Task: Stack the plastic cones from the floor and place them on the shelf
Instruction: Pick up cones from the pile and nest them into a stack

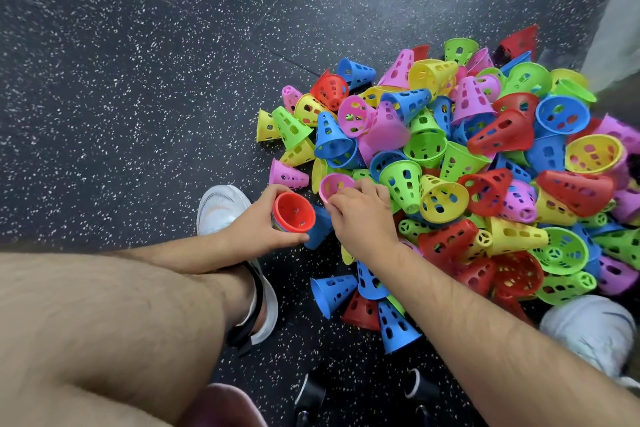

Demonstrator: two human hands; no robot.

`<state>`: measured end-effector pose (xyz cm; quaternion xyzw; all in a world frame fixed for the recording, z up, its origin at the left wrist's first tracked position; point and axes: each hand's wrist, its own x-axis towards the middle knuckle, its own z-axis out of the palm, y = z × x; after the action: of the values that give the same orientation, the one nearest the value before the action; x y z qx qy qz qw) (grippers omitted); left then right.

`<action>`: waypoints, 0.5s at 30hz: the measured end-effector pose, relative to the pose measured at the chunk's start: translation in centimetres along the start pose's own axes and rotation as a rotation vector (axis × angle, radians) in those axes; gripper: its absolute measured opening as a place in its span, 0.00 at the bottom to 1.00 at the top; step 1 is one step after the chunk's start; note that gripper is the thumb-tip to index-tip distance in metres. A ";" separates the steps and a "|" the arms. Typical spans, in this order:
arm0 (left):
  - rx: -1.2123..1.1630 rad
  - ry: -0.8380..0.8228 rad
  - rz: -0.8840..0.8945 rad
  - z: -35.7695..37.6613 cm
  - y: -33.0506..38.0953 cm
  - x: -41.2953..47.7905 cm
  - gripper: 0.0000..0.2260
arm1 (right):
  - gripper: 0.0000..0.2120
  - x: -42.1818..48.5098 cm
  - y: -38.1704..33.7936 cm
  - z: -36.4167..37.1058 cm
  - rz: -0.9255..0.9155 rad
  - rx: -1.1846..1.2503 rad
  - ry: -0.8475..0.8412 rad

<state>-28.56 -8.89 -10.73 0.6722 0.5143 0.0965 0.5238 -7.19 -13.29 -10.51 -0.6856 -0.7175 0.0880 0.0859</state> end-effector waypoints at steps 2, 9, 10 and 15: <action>-0.002 -0.003 -0.001 -0.1 0.1 0.0 0.36 | 0.13 -0.3 0.0 -0.4 0.027 0.075 0.044; 0.009 -0.010 0.014 0.1 0.4 0.2 0.39 | 0.07 -0.6 0.1 -1.7 0.061 0.354 0.226; 0.006 -0.009 0.015 0.2 0.5 0.3 0.39 | 0.07 -0.6 0.1 -1.9 0.068 0.378 0.260; -0.017 -0.003 0.008 0.2 0.4 0.5 0.36 | 0.07 -0.3 0.1 -2.8 0.059 0.452 0.357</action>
<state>-27.93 -8.61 -10.69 0.6700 0.5100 0.1020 0.5298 -6.36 -13.60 -7.86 -0.6745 -0.6328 0.1259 0.3589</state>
